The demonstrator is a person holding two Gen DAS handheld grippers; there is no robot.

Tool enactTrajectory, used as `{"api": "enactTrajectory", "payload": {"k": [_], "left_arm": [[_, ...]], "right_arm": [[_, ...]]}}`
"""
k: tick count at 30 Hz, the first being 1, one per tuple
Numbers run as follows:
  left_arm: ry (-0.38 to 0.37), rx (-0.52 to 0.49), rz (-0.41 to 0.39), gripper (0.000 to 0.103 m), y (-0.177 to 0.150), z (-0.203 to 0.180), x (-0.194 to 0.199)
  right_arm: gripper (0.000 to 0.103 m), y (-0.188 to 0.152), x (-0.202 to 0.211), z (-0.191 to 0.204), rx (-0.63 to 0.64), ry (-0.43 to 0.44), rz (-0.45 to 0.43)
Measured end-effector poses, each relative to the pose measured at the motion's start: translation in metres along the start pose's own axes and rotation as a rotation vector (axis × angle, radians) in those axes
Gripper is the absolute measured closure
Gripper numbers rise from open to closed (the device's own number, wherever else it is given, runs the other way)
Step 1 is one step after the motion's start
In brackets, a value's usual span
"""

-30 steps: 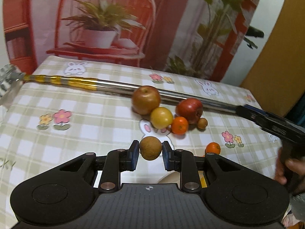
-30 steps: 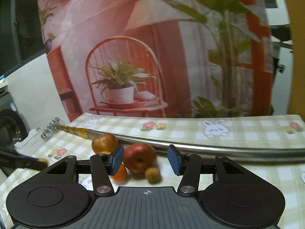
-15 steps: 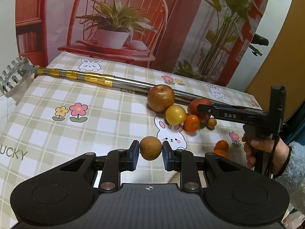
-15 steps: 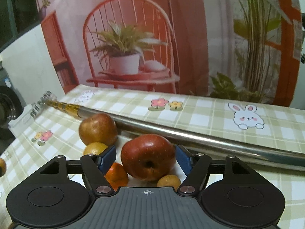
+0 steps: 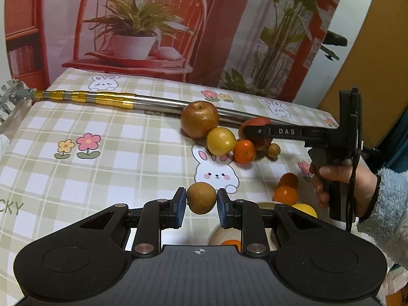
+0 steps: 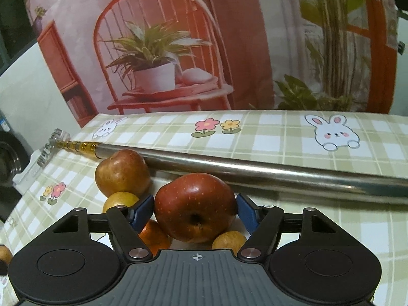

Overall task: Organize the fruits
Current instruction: 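Grasp a red apple with the right gripper while the left gripper holds the brown fruit, then lower the brown fruit and red apple onto the white plate and open both grippers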

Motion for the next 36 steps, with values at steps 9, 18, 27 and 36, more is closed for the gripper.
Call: {"api": "enactTrajectory", "payload": {"k": [9, 18, 27, 36], "left_arm": [[-0.037, -0.094, 0.020, 0.076, -0.005, -0.022, -0.007], [-0.054, -0.194, 0.104, 0.076, -0.013, -0.045, -0.036], [-0.051, -0.238, 0.156, 0.075, -0.011, -0.055, -0.055], [-0.041, -0.238, 0.204, 0.075, -0.012, -0.062, -0.074]], "right_arm": [[0.037, -0.009, 0.050, -0.001, -0.024, 0.051, -0.098], [0.037, -0.037, 0.097, 0.008, -0.033, 0.094, -0.113], [0.037, -0.075, 0.123, 0.006, -0.073, 0.078, -0.112], [0.037, -0.092, 0.135, 0.002, -0.098, 0.040, -0.109]]}}
Point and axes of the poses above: each gripper's, at about its wrist camera, not at the fingertips, and x roughly against the way its jaws point, z to its left, y to its top, the point moved 6 cm from there along -x, roughly the way its jaws point, and after that the axes turned 14 degrees about z, right-handed, at the moved point
